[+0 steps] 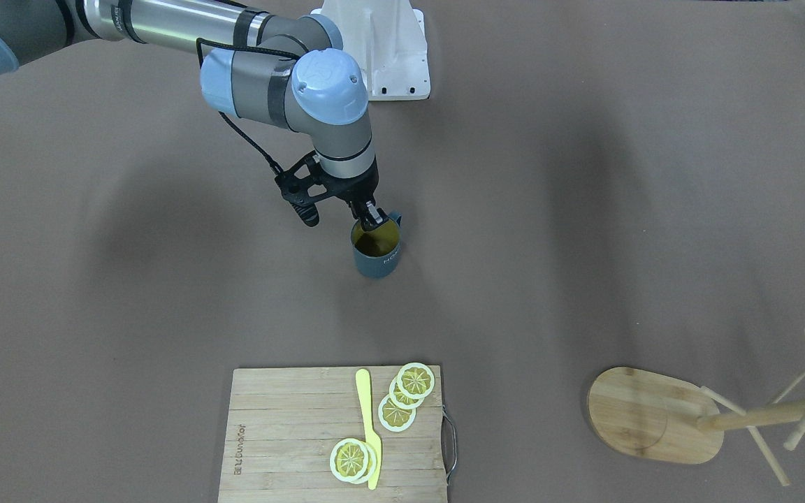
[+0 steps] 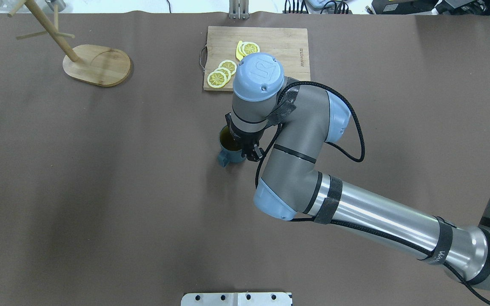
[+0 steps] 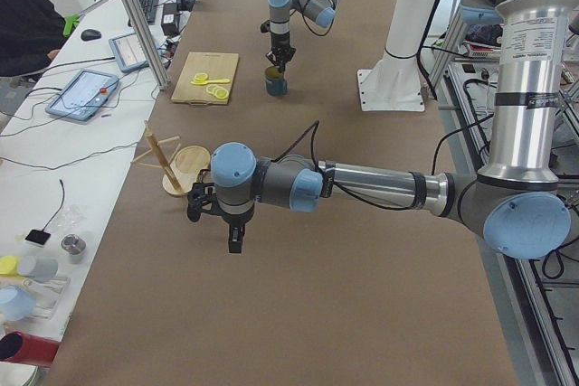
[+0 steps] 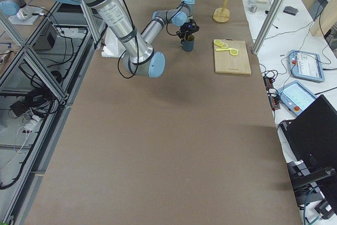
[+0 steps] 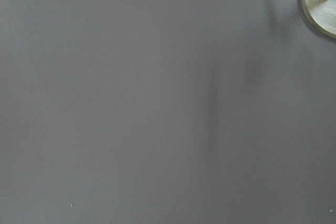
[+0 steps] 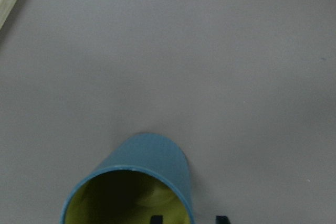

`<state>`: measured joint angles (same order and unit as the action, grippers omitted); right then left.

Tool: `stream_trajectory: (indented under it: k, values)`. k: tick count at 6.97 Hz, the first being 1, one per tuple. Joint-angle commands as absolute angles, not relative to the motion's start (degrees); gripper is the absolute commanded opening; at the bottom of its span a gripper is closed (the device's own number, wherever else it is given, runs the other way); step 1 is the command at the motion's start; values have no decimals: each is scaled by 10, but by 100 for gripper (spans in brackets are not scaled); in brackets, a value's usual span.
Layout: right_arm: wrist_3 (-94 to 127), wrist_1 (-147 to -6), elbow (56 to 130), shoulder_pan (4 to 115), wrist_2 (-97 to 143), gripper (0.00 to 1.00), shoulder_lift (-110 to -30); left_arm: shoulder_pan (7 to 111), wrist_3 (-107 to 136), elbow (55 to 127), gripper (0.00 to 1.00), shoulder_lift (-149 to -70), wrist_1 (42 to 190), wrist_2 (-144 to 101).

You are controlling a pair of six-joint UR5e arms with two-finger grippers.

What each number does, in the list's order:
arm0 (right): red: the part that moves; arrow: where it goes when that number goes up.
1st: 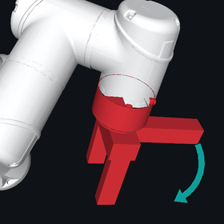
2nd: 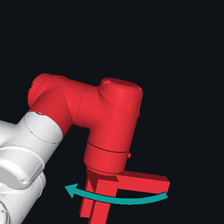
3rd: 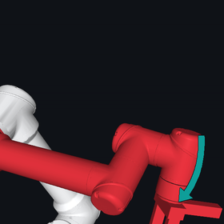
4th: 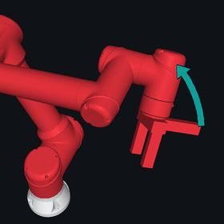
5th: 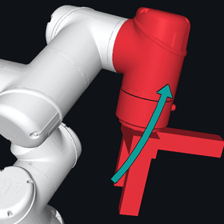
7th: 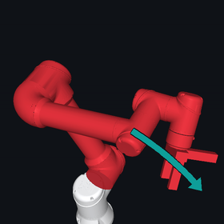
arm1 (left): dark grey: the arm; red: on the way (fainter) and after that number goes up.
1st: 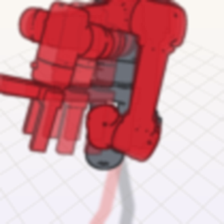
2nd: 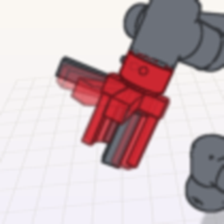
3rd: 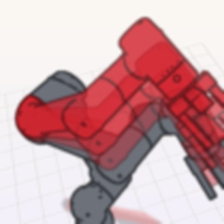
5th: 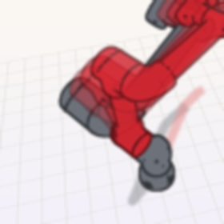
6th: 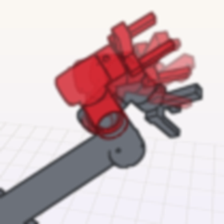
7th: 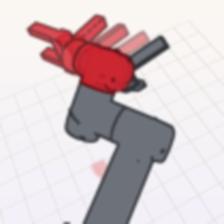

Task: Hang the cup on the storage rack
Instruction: 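Lower the blue mug onto the table and open the right gripper, then raise the right gripper away while the left arm reaches toward the mug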

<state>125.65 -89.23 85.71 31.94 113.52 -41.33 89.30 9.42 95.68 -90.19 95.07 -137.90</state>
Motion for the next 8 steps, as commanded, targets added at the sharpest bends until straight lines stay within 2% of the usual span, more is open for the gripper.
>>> stream_trajectory:
  k: [1,3,5,7,8]
  values:
    - [1254,-895,892,329,1138,100,-415,892,104,978,98,-904,954,-1380]
    - [1251,-904,953,380,1185,100,-444,862,126,1031,98,-904,958,-1391]
    - [1166,-904,1002,422,1198,100,-509,775,220,1096,98,-925,1035,-1386]
    - [1067,-902,1012,480,1235,100,-570,681,319,1103,98,-970,1149,-1381]
    - [1025,-901,1012,494,1238,100,-591,632,361,1091,98,-1019,1151,-1372]
